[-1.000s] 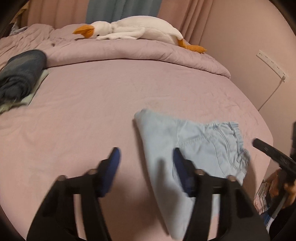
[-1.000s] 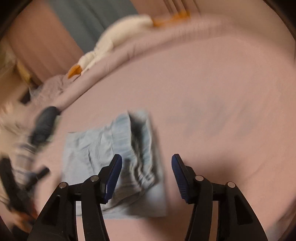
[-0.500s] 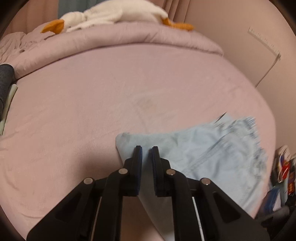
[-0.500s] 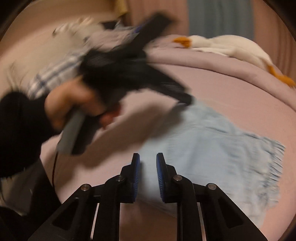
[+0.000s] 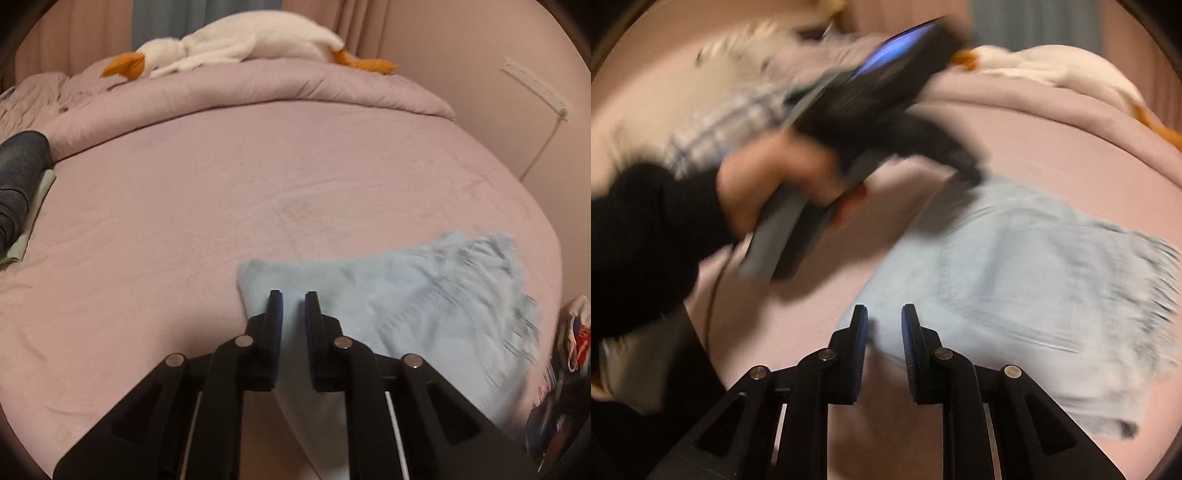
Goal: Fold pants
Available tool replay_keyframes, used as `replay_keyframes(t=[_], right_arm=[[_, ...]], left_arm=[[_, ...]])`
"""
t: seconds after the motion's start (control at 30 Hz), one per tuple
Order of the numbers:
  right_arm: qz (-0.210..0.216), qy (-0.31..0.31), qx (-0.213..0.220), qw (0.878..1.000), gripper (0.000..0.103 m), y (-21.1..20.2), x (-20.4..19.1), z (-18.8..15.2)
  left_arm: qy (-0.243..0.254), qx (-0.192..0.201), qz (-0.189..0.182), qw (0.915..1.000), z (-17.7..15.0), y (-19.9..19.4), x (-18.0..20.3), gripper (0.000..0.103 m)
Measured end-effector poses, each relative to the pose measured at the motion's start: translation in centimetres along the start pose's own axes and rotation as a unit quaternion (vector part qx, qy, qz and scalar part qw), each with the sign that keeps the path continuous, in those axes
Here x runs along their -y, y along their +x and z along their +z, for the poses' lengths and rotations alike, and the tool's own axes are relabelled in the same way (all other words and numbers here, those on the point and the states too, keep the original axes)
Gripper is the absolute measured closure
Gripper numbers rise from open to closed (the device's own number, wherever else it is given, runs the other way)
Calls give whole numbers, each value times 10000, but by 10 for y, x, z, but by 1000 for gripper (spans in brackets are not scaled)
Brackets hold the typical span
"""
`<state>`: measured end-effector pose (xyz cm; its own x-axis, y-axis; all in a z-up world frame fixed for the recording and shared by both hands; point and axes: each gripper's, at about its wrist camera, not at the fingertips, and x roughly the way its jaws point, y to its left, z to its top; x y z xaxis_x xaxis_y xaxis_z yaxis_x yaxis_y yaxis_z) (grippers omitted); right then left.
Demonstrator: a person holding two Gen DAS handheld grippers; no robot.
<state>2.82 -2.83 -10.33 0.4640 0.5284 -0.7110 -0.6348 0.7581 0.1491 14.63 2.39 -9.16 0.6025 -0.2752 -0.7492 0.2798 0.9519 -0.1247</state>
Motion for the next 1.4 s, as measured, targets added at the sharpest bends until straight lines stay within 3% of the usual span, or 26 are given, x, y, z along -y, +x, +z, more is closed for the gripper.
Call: replay_keyframes(t=[0.13,0.3,0.43,0.5,0.63,0.8,0.93,1.07,1.17,1.23,1.3,1.4], right_arm=[[-692,675,555,9938,84,-35,50,9],[-1769,1075,559,9767,84,-36,107,23],[-2071,1395,151,9682,84,-8,137,26],[-1905,1674,-123,9672,84,4,148,14],[-1892,1750,-55,9662,84,-6,143,18],[-1816,1327,256,9741,84,-28,115,15],[-1987,1058,51,9743,84,-28,108,3],[-2270,959,-469,9680,84,-13,108,-17],[-2472,754,-440,9650,84,-8,100,-22],[-2408,869,-429,9657,83,-10,103,-20],[-2119,1125,-289,9704,71,-21,108,-19],[-1567,1776,94,9715,55,-46,121,-27]], left_arm=[[65,19,-290,9996,-25,-21,18,91],[208,-272,-460,9984,-61,-26,48,91],[402,-519,-301,9974,-78,-12,63,91],[366,-546,-254,9975,-76,-13,64,91],[370,-611,-183,9973,-73,-15,67,91],[321,-627,-145,9974,-75,-16,69,91],[319,-646,-114,9973,-71,-13,70,90],[356,-640,-63,9973,-71,-11,73,90],[239,-582,-116,9979,-74,-15,69,89],[126,-521,-173,9984,-78,-22,64,80],[-32,-388,-194,9991,-81,-33,56,58],[-386,-185,-229,9988,-85,-49,37,46]])
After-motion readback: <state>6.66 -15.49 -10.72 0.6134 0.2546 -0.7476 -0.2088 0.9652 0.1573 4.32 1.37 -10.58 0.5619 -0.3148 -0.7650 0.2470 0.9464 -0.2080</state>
